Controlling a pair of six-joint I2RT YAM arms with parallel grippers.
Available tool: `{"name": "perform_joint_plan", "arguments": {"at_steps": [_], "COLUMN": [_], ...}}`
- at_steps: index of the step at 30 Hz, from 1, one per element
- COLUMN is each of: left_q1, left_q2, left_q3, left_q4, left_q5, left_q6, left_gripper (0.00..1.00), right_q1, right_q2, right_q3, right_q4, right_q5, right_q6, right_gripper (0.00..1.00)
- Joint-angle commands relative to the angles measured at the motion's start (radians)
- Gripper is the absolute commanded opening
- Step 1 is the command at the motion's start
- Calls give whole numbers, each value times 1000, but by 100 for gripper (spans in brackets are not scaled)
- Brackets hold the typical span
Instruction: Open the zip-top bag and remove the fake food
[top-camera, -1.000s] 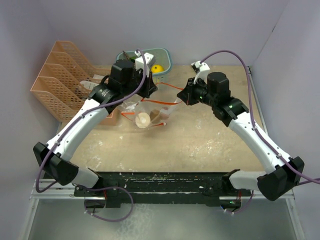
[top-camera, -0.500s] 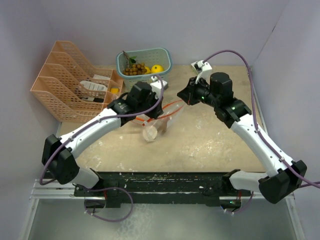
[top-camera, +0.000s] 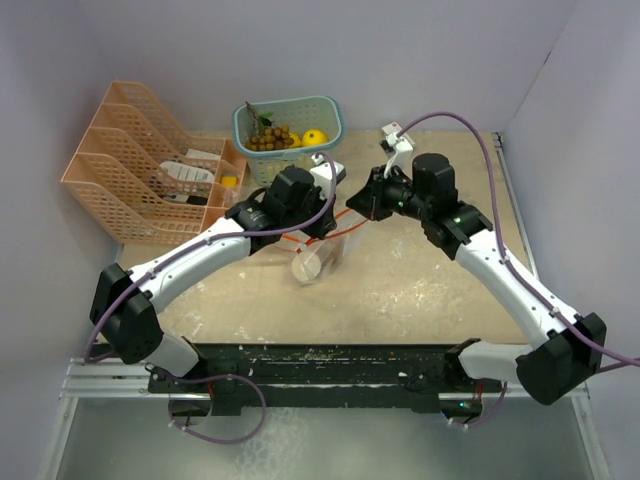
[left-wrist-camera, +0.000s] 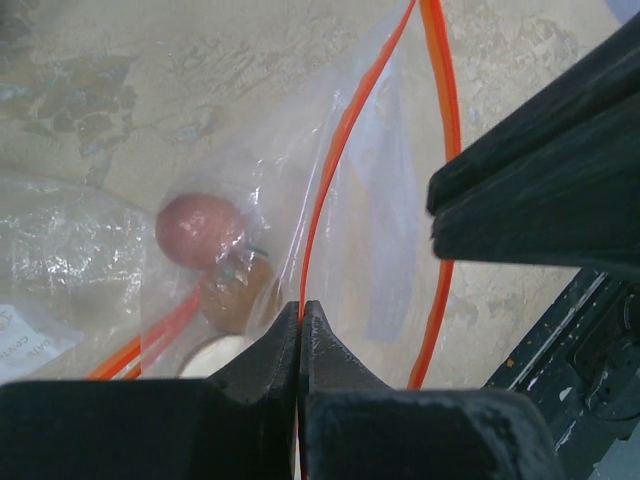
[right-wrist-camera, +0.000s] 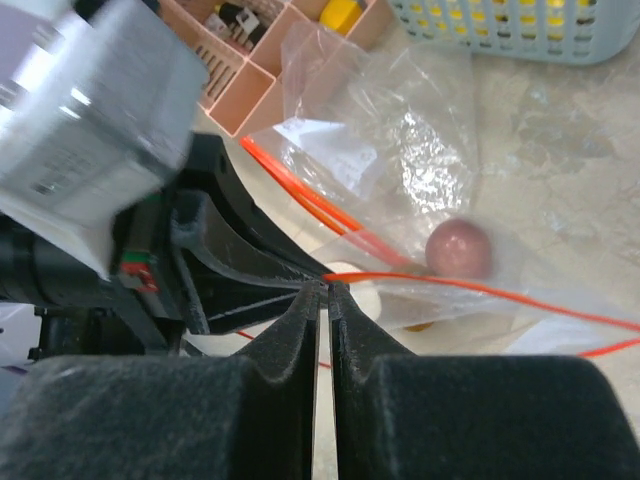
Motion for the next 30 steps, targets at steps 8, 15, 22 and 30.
{"name": "perform_joint_plan", "arguments": {"at_steps": [8,15,22,30], "left_q1": [3,3,4,-20], "left_q2": [7,-36,-66,-65], "left_q3": [79,92,116,63], "left_q4": [71,77,112,170], "left_q5": [-49,-125,-112,-100], "left_q6": [-81,-102,-87,-123], "left_gripper": [0,0,0,0], "right_q1": [-2,-2,-11,-11], "right_q2": [4,64,82,23], "right_q3": [-133,-168,-211,-109], "right_q4": [25,-63,-113,13], "right_q5": [-38,40,149,109], "right_q6": [-17,-31,25,91], "right_gripper": [9,6,2,13]}}
